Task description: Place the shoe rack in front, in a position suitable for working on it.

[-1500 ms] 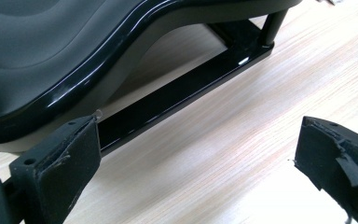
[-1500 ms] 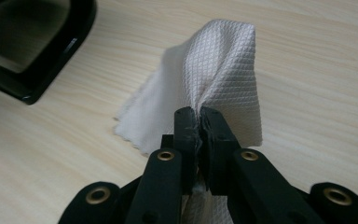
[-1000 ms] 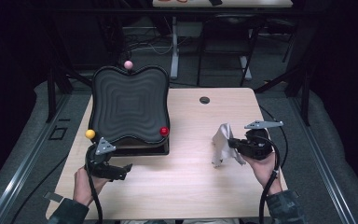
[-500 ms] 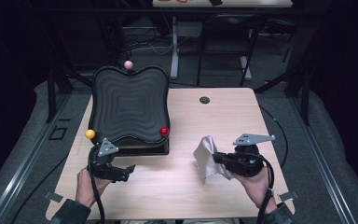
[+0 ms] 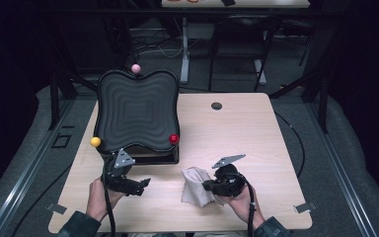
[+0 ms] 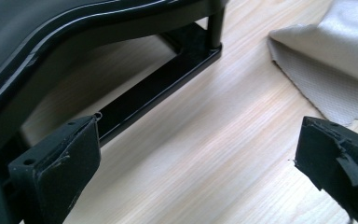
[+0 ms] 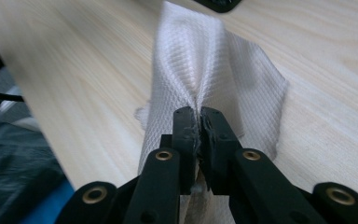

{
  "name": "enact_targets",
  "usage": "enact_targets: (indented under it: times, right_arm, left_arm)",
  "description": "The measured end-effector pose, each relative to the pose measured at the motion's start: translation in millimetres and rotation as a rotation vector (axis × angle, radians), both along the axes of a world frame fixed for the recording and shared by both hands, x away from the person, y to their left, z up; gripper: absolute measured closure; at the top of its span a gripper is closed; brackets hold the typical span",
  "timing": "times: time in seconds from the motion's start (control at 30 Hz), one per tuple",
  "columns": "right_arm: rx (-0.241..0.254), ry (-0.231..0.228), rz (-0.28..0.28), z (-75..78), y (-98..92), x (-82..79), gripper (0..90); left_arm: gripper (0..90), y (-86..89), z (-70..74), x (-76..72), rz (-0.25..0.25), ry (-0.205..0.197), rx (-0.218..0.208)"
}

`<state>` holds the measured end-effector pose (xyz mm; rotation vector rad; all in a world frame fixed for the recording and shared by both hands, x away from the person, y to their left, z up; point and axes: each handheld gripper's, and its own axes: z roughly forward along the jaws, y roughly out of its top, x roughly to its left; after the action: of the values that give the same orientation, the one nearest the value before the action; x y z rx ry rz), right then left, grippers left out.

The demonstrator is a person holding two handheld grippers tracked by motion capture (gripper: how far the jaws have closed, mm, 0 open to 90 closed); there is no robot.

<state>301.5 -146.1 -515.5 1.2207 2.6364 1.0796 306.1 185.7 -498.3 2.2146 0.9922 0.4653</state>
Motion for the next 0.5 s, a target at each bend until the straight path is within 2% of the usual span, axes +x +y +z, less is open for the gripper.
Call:
enact_targets:
  times: [0.07, 0.1, 0.13, 0.17, 0.2, 0.27, 0.33, 0.37, 0.47, 0.5]
  right_arm:
    - [0.003, 0.007, -0.002, -5.3, -0.2, 3.7, 79.6]
    - [-0.014, 0.006, -0.003, -5.9, -0.8, 4.9, 72.8]
    - [-0.009, 0.007, -0.013, -6.2, -2.8, 6.0, 65.0]
    - [0.006, 0.015, -0.019, -4.8, -6.3, 7.0, 60.8]
    - [0.002, 0.006, -0.029, -2.8, -9.4, 7.2, 56.2]
    - [0.029, -0.014, -0.044, 2.9, -20.1, 7.7, 43.5]
    - [0.015, -0.038, -0.093, 8.8, -30.5, 7.2, 35.8]
    - [0.050, -0.036, -0.103, 9.6, -36.7, 8.8, 31.4]
    - [0.033, -0.041, -0.153, 10.1, -49.4, 13.5, 20.2]
    - [0.020, -0.039, -0.167, 9.3, -53.4, 15.5, 17.5]
  left_arm:
    - [0.1, -5.9, -2.4, -0.4, -0.015, 0.004, 0.003]
    - [0.1, -9.9, -4.1, -0.6, -0.023, 0.003, 0.007]
    - [0.0, -13.7, -4.7, -1.2, -0.034, 0.012, 0.017]
    - [0.0, -17.9, -5.8, -1.5, -0.047, 0.014, 0.020]
    - [0.0, -23.1, -7.1, -1.9, -0.059, 0.016, 0.023]
    - [0.0, -30.6, -8.2, -2.5, -0.074, 0.014, 0.016]
    - [0.0, -37.8, -7.6, -3.3, -0.091, 0.023, -0.005]
    - [0.0, -42.1, -7.0, -4.1, -0.098, 0.022, -0.009]
    - [0.0, -58.1, -7.4, -5.3, -0.125, 0.027, -0.028]
    - [0.0, -58.1, -7.4, -5.3, -0.125, 0.027, -0.028]
